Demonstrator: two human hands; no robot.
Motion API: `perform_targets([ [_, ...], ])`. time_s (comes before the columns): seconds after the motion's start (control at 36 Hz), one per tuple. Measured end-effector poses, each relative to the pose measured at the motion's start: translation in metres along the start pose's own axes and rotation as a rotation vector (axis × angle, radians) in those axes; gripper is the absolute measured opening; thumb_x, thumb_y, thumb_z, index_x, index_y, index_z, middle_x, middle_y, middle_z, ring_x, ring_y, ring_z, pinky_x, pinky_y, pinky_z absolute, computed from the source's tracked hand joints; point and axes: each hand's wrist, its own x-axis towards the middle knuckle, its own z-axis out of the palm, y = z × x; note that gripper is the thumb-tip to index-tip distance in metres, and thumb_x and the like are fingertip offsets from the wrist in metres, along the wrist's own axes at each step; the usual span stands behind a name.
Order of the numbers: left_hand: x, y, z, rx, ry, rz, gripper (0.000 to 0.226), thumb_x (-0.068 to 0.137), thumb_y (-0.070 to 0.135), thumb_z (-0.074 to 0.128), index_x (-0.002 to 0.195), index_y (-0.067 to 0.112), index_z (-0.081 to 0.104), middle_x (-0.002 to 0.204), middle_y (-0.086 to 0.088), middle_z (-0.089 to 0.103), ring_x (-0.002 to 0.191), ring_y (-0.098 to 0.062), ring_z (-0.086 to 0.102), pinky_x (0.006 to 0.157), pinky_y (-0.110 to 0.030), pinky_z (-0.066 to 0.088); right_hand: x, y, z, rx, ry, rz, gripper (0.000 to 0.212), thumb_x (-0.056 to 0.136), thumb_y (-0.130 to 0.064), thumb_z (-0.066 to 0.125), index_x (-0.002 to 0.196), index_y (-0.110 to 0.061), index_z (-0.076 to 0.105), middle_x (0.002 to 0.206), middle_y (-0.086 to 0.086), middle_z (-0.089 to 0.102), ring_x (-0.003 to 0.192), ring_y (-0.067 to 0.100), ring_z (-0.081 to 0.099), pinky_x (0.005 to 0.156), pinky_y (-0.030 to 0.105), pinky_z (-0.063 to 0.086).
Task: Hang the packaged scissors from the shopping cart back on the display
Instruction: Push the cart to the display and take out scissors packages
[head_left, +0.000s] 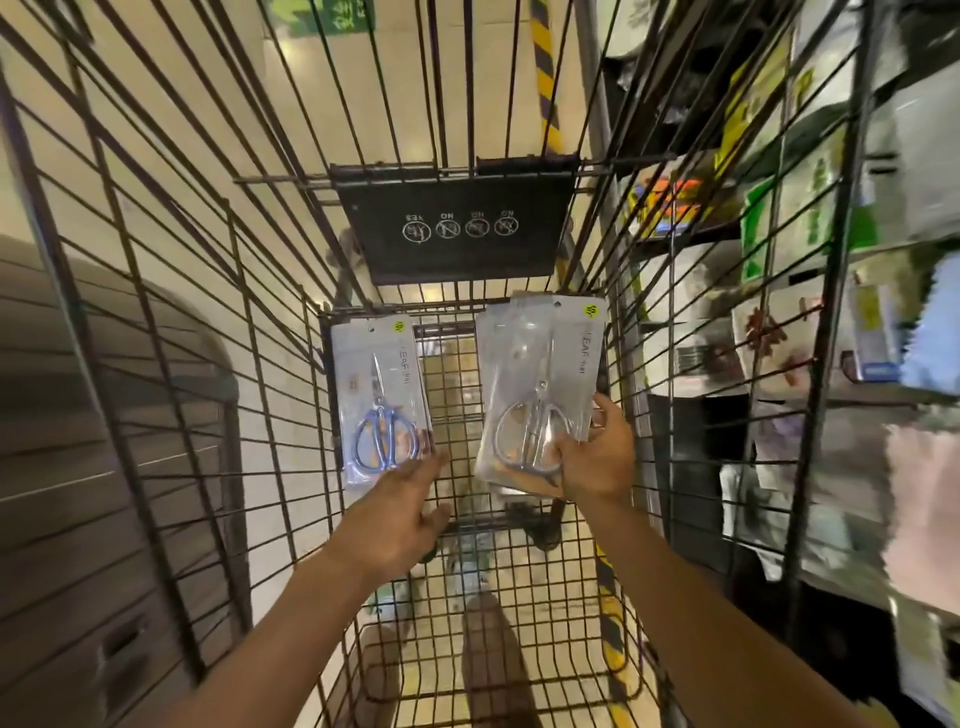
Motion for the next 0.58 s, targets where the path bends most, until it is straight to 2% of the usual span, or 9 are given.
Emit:
perform_targets([
  [0.06, -0.001, 0.001, 0.000, -0.012, -0.005, -0.012, 0.064, 0.099, 0.033, 0.056, 0.156, 0.031, 0.026, 0.156, 0.000, 0.040, 0.133, -0.020, 0.049, 0.109, -0.038, 0.043, -0.007, -0.004, -0.001, 0.007, -0.022, -0.010, 0.063, 0.082, -0.033, 0.082, 0.137, -0.031, 0.049, 0.119, -0.010, 0.064, 0.105, 0.020, 0.068, 0.083, 0.047, 0.062],
  [0.14, -0.001, 0.004, -0.001, -0.086, -0.013, -0.020, 0.063, 0.099, 0.033, 0.056, 0.156, 0.028, 0.029, 0.155, 0.000, 0.043, 0.131, -0.021, 0.051, 0.111, -0.037, 0.041, -0.020, -0.009, -0.012, 0.045, -0.098, -0.018, 0.057, 0.089, -0.023, 0.076, 0.138, -0.032, 0.048, 0.105, -0.022, 0.063, 0.105, 0.020, 0.069, 0.084, 0.048, 0.061],
  [0.19, 0.001, 0.006, -0.002, -0.191, 0.004, -0.047, 0.057, 0.099, 0.031, 0.059, 0.151, 0.028, 0.036, 0.146, 0.000, 0.051, 0.128, -0.018, 0.054, 0.109, -0.035, 0.043, -0.032, -0.011, -0.023, 0.119, -0.180, -0.036, 0.055, 0.093, -0.017, 0.070, 0.141, -0.031, 0.047, 0.108, -0.017, 0.066, 0.105, 0.020, 0.071, 0.081, 0.049, 0.063],
  [0.22, 0.001, 0.007, -0.003, -0.272, 0.021, -0.067, 0.053, 0.098, 0.029, 0.061, 0.147, 0.031, 0.040, 0.141, 0.002, 0.055, 0.127, -0.017, 0.055, 0.108, -0.035, 0.045, -0.037, -0.010, -0.027, 0.143, -0.212, -0.055, 0.053, 0.095, -0.014, 0.068, 0.141, -0.030, 0.046, 0.113, -0.011, 0.068, 0.105, 0.020, 0.071, 0.080, 0.047, 0.063],
  [0.28, 0.002, 0.011, -0.004, -0.436, 0.060, -0.103, 0.049, 0.096, 0.023, 0.064, 0.135, 0.045, 0.043, 0.129, 0.007, 0.059, 0.122, -0.017, 0.058, 0.106, -0.038, 0.048, -0.051, -0.015, -0.038, 0.195, -0.242, -0.072, 0.050, 0.096, -0.006, 0.065, 0.137, -0.029, 0.048, 0.121, -0.001, 0.069, 0.104, 0.015, 0.072, 0.078, 0.033, 0.063],
  [0.33, 0.000, 0.017, -0.007, -0.579, 0.090, -0.108, 0.054, 0.094, 0.018, 0.068, 0.130, 0.050, 0.043, 0.121, 0.012, 0.059, 0.116, -0.015, 0.061, 0.101, -0.034, 0.052, -0.065, -0.022, -0.047, 0.257, -0.290, -0.046, 0.050, 0.096, -0.001, 0.062, 0.130, -0.034, 0.048, 0.119, -0.004, 0.069, 0.093, 0.002, 0.072, 0.066, 0.020, 0.060],
  [0.42, -0.004, 0.028, -0.008, -0.827, 0.105, -0.083, 0.064, 0.089, 0.014, 0.075, 0.133, 0.047, 0.043, 0.113, 0.021, 0.068, 0.106, 0.000, 0.065, 0.084, -0.017, 0.054, -0.084, -0.030, -0.054, 0.279, -0.424, -0.023, 0.049, 0.095, -0.002, 0.062, 0.124, -0.040, 0.052, 0.116, -0.009, 0.067, 0.083, 0.000, 0.073, 0.056, 0.021, 0.058],
  [0.53, -0.009, 0.036, -0.002, -0.989, 0.142, -0.031, 0.073, 0.084, 0.008, 0.078, 0.137, 0.044, 0.043, 0.124, 0.021, 0.068, 0.114, -0.002, 0.065, 0.089, -0.019, 0.053, -0.100, -0.033, -0.046, 0.183, -0.516, -0.033, 0.054, 0.095, 0.001, 0.061, 0.118, -0.047, 0.054, 0.096, 0.001, 0.073, 0.073, 0.005, 0.072, 0.055, 0.024, 0.059],
  [0.58, -0.011, 0.034, 0.000, -1.102, 0.178, -0.052, 0.074, 0.085, -0.006, 0.072, 0.138, 0.038, 0.043, 0.119, 0.015, 0.072, 0.111, -0.006, 0.068, 0.083, -0.016, 0.054, -0.103, -0.031, -0.042, 0.195, -0.547, -0.037, 0.054, 0.097, 0.002, 0.059, 0.117, -0.048, 0.052, 0.093, -0.004, 0.075, 0.076, 0.006, 0.073, 0.058, 0.022, 0.058],
])
